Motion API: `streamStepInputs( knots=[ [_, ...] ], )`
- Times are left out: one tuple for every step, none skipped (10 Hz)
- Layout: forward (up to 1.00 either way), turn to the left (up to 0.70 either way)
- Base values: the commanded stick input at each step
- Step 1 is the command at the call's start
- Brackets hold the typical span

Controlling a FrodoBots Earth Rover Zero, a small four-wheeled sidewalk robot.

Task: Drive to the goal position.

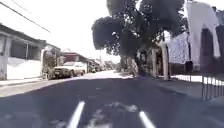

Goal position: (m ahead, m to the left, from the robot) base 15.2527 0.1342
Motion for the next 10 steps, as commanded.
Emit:
streamStepInputs(
  knots=[
    [0.5,0.0],
    [0.5,0.0],
    [0.5,0.0],
    [0.5,0.0],
    [0.5,0.0],
    [0.5,0.0],
    [0.5,0.0],
    [0.5,0.0],
    [0.5,0.0],
    [0.5,0.0]
  ],
)
